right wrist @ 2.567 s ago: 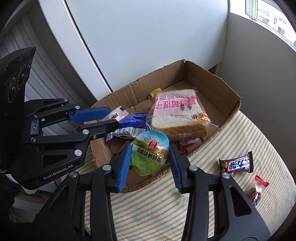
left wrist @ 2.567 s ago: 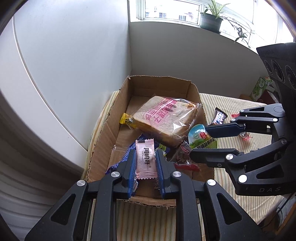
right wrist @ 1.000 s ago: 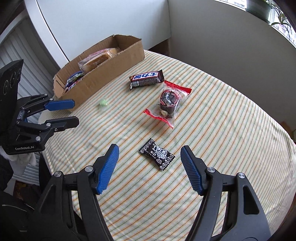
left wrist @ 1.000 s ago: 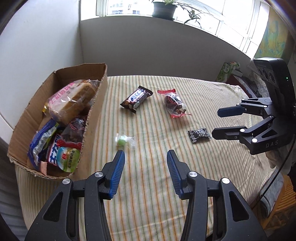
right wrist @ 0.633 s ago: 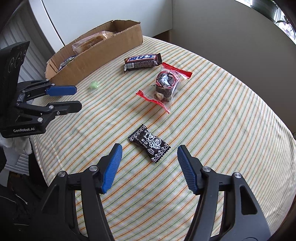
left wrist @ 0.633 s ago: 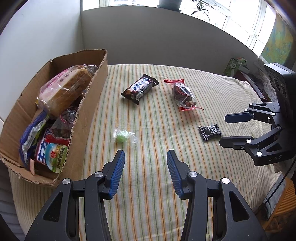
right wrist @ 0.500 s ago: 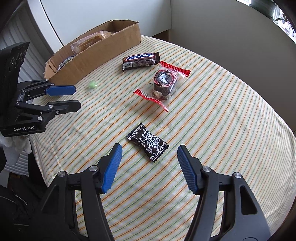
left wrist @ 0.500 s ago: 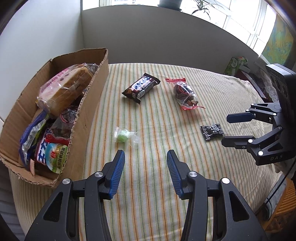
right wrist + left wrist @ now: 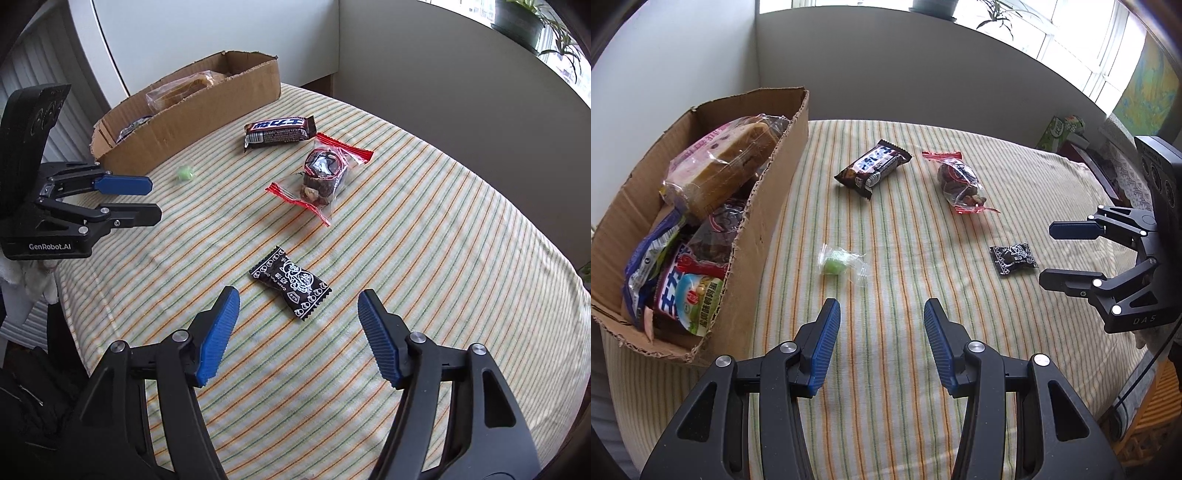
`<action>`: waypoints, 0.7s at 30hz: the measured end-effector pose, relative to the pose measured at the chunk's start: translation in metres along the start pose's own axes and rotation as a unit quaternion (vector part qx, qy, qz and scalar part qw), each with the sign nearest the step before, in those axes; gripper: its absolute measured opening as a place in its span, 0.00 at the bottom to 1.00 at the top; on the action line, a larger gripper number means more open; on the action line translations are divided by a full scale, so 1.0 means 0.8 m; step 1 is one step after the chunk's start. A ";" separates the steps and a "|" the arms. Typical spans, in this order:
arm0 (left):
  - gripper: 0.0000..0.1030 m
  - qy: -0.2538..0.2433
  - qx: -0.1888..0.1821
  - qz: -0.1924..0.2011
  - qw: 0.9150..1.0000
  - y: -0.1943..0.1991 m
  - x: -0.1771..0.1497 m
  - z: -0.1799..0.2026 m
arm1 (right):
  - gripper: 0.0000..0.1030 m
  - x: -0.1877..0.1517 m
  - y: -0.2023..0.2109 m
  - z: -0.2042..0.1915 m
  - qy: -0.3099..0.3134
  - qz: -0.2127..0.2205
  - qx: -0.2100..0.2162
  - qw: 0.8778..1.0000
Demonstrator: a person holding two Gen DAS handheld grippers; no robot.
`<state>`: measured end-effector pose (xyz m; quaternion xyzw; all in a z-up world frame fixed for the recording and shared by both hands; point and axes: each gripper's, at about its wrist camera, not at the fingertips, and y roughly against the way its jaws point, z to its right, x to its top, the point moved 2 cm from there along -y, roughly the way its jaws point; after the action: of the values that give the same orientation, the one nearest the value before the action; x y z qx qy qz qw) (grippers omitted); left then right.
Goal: Organize snacks
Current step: 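Grasp the small green candy with the left tool while the right tool grasps the black-and-white packet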
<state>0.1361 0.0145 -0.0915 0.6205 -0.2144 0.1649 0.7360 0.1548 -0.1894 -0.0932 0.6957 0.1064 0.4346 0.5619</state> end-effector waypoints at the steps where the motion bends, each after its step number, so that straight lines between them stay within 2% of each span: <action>1: 0.45 0.001 -0.001 -0.001 1.000 -0.001 0.000 0.000 | 0.67 0.001 -0.001 0.000 0.006 -0.005 -0.001 1.000; 12: 0.45 0.013 0.005 -0.020 1.000 -0.022 0.005 -0.005 | 0.67 0.017 -0.034 -0.004 0.048 -0.031 0.019 0.998; 15: 0.45 0.021 0.010 -0.021 1.000 -0.028 0.012 -0.008 | 0.61 0.021 -0.041 -0.006 0.055 -0.032 0.023 0.998; 21: 0.45 0.014 0.024 -0.024 0.999 -0.043 0.026 -0.004 | 0.59 0.028 -0.049 -0.010 0.059 -0.026 0.026 0.998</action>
<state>0.1713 0.0114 -0.1100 0.6402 -0.1852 0.1610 0.7279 0.1759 -0.1564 -0.1166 0.6800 0.1687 0.4575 0.5476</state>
